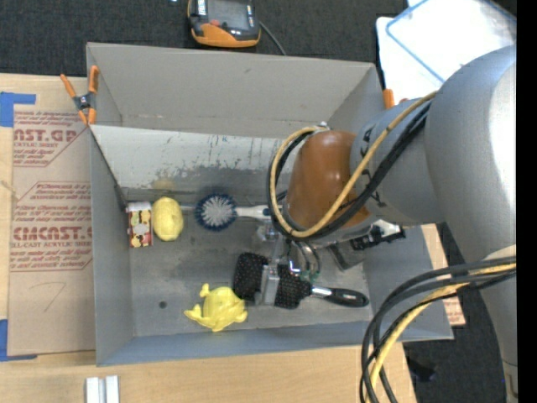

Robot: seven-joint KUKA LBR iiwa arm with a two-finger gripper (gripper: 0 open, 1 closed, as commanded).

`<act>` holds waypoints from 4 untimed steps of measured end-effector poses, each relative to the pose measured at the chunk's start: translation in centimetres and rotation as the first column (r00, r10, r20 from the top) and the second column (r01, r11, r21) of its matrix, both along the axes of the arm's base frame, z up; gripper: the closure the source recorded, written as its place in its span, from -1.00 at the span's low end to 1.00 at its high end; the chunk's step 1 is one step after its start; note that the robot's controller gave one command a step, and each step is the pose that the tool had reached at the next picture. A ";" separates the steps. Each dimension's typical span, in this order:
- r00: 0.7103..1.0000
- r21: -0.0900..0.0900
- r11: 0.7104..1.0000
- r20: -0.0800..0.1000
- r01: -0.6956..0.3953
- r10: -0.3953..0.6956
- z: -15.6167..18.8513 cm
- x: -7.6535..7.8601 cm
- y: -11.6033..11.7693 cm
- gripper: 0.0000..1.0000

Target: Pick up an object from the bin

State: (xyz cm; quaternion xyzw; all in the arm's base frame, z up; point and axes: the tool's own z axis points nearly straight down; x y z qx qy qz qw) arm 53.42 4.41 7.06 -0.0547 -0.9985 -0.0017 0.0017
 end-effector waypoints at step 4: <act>1.000 0.003 1.000 -0.007 0.015 -0.015 2.1 -0.3 0.2 1.00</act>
Offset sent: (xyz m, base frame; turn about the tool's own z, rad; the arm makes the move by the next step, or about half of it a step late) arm 0.0001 0.0000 0.0015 0.0160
